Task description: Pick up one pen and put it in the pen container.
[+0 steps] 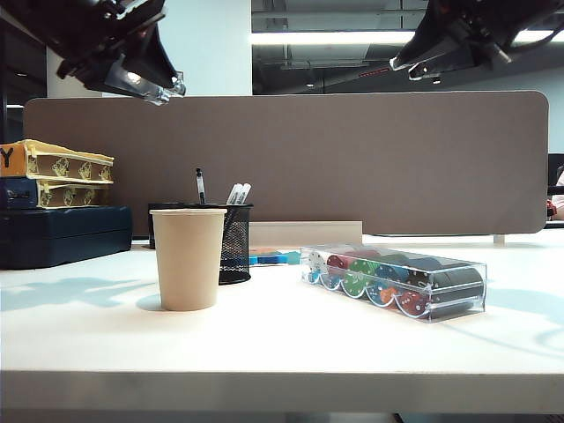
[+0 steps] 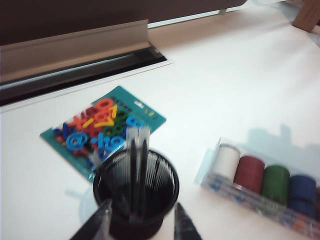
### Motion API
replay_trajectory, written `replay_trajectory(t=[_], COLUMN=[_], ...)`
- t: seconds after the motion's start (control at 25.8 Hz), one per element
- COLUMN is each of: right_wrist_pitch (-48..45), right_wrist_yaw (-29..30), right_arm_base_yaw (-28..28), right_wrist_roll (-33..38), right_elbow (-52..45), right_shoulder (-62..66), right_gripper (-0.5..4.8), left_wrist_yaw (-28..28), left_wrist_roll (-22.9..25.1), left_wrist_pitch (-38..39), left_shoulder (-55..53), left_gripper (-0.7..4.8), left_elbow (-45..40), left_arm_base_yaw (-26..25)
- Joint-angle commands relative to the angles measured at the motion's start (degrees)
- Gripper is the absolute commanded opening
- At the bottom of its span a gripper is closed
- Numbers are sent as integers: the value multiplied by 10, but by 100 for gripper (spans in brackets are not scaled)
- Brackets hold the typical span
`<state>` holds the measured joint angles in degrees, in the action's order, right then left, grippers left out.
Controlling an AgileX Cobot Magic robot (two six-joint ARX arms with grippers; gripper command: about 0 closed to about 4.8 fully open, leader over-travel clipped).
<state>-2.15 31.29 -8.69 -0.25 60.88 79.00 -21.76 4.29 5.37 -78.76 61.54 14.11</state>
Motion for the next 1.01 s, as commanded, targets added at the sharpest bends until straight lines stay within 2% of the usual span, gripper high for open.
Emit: replay_trajectory(t=[0.04, 0.19, 0.7, 1.01], right_wrist_pitch=[25, 30, 27, 17], right_wrist_yaw=[-21, -24, -111, -165], right_arm_base_yaw=[0, 0, 0, 0], right_wrist_roll=[-17, -17, -45, -50], right_elbow=[-4, -24, -117, -168], right_shoulder=[-18, -30, -138, -210], right_gripper=[158, 158, 159, 159], left_wrist_yaw=[12, 12, 31, 46], left_wrist_roll=[-1, -2, -3, -39], left_wrist_pitch=[-28, -28, -34, -87], left_shoulder=[35, 61, 109, 153], left_gripper=[161, 161, 161, 161], left_elbow=[-50, -83, -129, -224], left_arm_base_yaw=[-1, -1, -1, -1])
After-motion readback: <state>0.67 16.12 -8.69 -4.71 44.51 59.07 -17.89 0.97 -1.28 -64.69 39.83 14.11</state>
